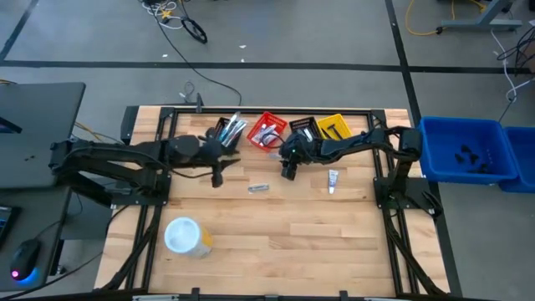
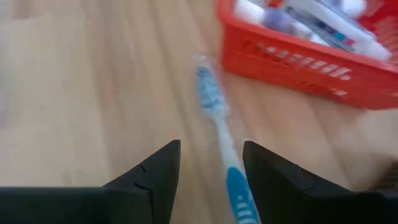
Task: Pick & Place Travel size toiletries
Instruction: Put the blue toothbrush into the left black bin
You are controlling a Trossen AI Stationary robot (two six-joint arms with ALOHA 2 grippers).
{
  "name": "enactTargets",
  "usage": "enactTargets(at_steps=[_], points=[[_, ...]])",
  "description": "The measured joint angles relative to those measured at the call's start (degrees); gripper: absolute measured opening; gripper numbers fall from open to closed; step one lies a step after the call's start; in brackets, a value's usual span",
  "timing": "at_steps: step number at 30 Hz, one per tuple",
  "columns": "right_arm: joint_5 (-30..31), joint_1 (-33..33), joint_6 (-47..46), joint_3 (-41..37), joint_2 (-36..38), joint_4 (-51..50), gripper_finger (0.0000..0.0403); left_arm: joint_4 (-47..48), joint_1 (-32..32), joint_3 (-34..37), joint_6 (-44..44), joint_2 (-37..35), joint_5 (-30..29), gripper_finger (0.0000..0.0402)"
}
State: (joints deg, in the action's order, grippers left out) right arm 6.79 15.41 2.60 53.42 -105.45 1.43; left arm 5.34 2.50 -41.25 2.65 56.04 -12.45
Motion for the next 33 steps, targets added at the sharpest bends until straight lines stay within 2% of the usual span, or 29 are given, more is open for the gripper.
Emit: enactTargets(at_steps=[6, 12, 19, 23, 27, 33], points=[[1.6, 0.7, 0.2, 0.0, -0.6, 0.4, 0.0182, 3.9, 0.0, -0.3, -1.6, -6.1, -2.4, 0.0116], [2.2, 0.6, 8.5, 0.0, -1.0, 0.5, 0.0155, 5.7, 0.0, -0.3, -1.9, -6.5, -2.5, 0.0116], [1.0, 0.6, 13.3, 0.1, -2.2, -0.3, 0.0146, 5.6, 0.0, -0.3, -1.9, -6.2, -2.5, 0.0116], [-1.9, 0.6, 13.9, 0.2, -3.4, -0.3, 0.0119, 4.1, 0.0, -0.3, -2.1, -6.2, -2.3, 0.0116], [-0.6, 0.0, 13.6, 0.2, -3.8, -0.5, 0.0082, 3.1, 0.0, -2.4, -1.2, -6.2, 1.4, 0.0116], [-0.6, -0.4, 13.3, 0.1, -3.6, 0.1, 0.0038, 3.0, -0.3, -4.7, 3.0, -6.3, 1.6, 0.0116]])
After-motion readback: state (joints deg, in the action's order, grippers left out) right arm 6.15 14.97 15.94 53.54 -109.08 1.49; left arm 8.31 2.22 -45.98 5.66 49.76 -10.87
